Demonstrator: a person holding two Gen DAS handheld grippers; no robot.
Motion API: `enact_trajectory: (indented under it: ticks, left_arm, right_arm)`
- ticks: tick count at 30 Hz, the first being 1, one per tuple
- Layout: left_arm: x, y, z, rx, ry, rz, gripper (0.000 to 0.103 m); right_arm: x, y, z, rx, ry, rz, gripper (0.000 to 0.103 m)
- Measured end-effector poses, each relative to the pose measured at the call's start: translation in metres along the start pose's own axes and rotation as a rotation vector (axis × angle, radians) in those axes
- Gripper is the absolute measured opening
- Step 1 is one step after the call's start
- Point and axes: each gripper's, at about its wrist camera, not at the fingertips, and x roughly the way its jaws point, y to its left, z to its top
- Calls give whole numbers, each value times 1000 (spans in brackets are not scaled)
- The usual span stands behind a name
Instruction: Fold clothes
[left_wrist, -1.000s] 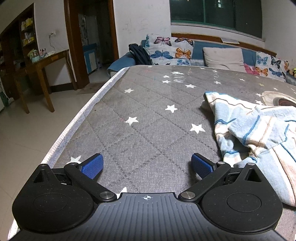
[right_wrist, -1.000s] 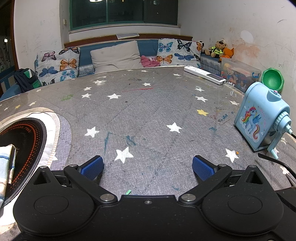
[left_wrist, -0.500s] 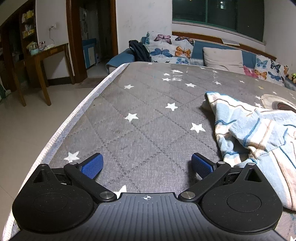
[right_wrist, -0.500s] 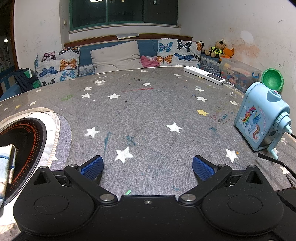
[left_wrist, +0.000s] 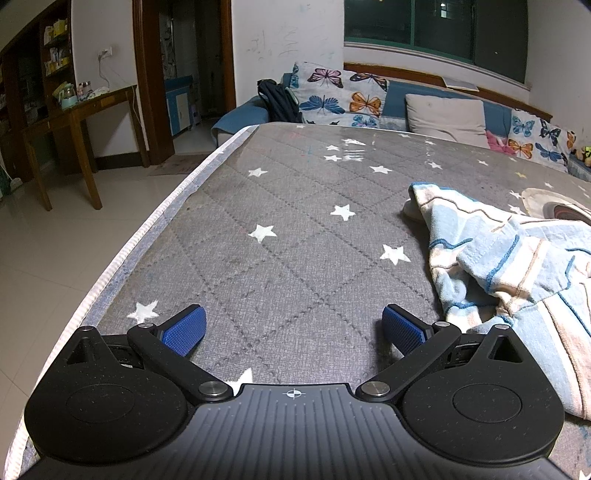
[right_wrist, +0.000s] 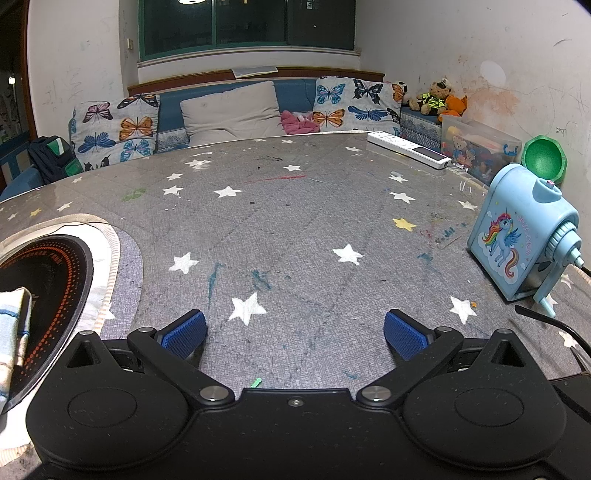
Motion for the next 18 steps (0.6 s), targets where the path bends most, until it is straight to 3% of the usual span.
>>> enact_trajectory:
  ticks: [18]
  left_arm:
    - [1, 1, 0, 0, 0, 1, 103]
  right_arm:
    - [0, 0, 0, 0, 0, 0, 103]
